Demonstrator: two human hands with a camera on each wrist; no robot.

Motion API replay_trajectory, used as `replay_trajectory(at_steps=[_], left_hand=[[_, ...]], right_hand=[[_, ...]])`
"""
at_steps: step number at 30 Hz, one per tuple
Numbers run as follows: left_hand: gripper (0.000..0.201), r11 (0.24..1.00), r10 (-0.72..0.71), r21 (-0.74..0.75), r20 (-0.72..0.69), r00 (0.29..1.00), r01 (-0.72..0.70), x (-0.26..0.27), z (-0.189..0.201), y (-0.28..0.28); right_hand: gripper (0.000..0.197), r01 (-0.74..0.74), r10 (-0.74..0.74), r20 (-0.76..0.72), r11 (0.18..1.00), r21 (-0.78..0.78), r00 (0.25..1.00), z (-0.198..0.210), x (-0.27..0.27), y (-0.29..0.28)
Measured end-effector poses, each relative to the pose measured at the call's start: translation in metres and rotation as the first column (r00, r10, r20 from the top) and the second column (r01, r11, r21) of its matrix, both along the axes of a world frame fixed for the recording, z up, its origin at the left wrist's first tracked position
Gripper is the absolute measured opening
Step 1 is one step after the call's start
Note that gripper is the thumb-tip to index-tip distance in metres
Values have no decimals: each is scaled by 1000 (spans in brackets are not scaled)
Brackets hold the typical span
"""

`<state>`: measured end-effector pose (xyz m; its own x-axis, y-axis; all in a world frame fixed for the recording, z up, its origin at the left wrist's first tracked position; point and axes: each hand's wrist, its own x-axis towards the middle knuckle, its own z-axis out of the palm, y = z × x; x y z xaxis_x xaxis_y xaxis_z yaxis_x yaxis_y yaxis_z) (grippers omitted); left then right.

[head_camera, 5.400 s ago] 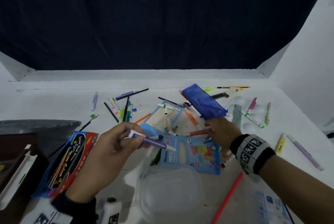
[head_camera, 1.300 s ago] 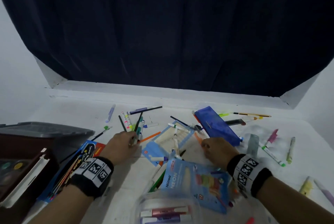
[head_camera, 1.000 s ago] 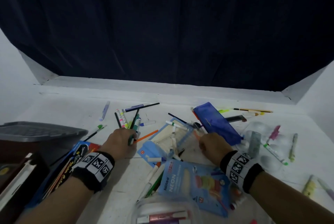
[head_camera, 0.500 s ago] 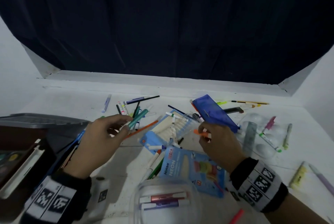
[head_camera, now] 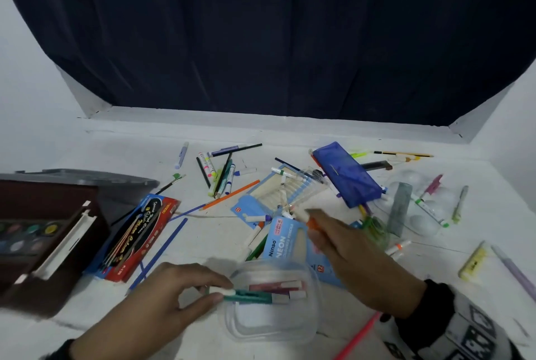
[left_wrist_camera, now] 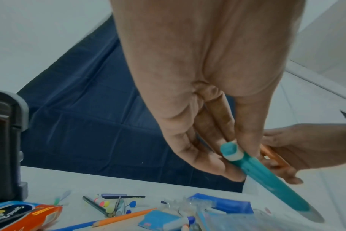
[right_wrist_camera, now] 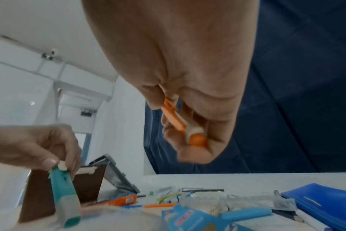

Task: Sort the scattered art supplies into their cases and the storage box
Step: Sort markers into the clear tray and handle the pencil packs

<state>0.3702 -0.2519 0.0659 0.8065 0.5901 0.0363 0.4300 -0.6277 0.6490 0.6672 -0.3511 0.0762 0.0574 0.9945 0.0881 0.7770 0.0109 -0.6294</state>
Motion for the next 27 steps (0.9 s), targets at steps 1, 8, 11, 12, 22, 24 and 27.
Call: replay_trajectory(at_steps=[1,8,11,12,22,24,27], left_hand=[[27,1000,-21,1,-25,999,21,1,-2,-3],[22,989,-114,69,-180,977,128,14,-21,-13],[23,987,-102,100,-184,978,122,17,-24,-16],[24,985,-98,120,-198,975,124,18,-24,-17],[17,935,17,341,-317,948,97,37,-35,-23],[16,929,34,357,-341,939,96,41,-37,-24],[16,921,67,379,-374,925,86,48,-42,-24]], right_hand=[[34,-56,59,101,998,-34,993,-5,-2,-1],[40,-254,313,331,944,-211,890,-17,-17,-7],[28,-266,306,292,949,-170,906,-23,-18,-11],[26,-259,299,290,951,-167,909,-25,-19,-12],[29,-285,333,410,942,-176,849,-37,-32,-9],[28,-291,336,403,941,-170,851,-41,-35,-8],[23,-318,349,425,937,-144,835,-49,-39,-6]])
